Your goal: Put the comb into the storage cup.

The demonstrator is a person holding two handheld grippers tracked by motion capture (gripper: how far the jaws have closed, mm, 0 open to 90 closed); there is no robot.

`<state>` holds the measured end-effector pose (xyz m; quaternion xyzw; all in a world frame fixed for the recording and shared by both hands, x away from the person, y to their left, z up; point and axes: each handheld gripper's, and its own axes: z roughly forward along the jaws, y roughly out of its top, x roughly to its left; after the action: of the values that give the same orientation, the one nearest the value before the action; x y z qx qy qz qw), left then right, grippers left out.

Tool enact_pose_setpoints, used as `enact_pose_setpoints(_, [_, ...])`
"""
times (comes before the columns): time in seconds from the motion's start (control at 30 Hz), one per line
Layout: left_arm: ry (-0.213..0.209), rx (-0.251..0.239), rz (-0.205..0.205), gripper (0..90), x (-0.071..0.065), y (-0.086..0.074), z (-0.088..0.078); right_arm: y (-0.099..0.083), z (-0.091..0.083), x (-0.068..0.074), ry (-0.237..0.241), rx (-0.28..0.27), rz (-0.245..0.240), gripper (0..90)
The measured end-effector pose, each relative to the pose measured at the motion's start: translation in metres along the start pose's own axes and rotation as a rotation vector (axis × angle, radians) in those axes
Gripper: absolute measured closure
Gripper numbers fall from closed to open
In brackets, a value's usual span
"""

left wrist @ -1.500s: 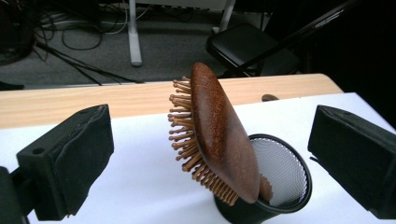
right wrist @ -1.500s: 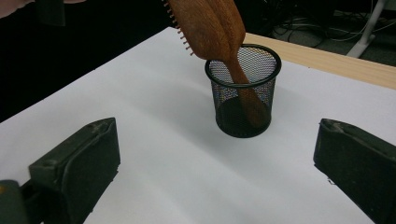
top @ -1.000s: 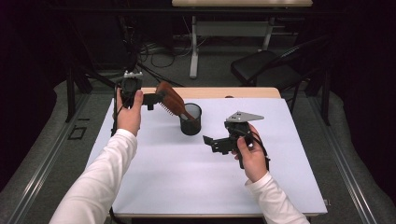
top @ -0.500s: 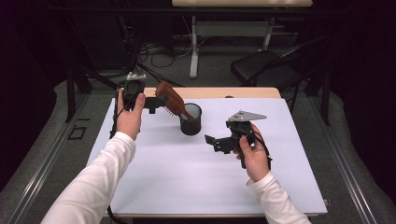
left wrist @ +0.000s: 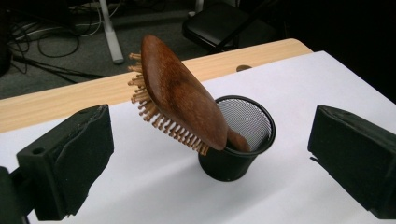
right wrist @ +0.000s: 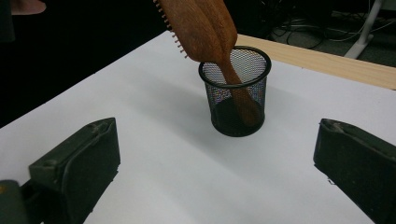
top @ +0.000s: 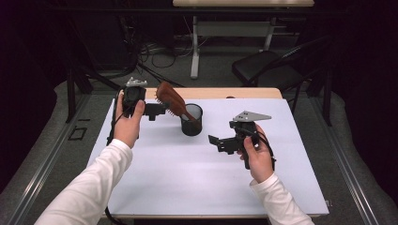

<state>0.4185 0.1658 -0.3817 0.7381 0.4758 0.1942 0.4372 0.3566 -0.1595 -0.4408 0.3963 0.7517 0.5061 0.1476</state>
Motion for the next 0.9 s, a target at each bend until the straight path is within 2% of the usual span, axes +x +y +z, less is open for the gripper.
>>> enact_pose_setpoints(0.53, [-0.063,0.002,0.027,0.3,-0.009,-0.024,-0.019,0.0,0.004,0.003,-0.003,0.019,-0.012,0.2])
enact_pose_setpoints(0.67, [-0.077,-0.002,0.038,0.3,-0.01,-0.031,-0.022,-0.002,0.0,0.004,-0.019,0.036,-0.029,0.2])
enact_pose_setpoints(0.8, [-0.095,-0.003,0.038,0.3,-0.009,-0.039,-0.025,-0.003,-0.004,0.003,-0.062,0.046,-0.052,0.2])
enact_pose_setpoints(0.9, [-0.09,-0.009,0.038,0.3,-0.005,-0.045,-0.027,-0.004,-0.007,0.0,-0.076,0.042,-0.053,0.2])
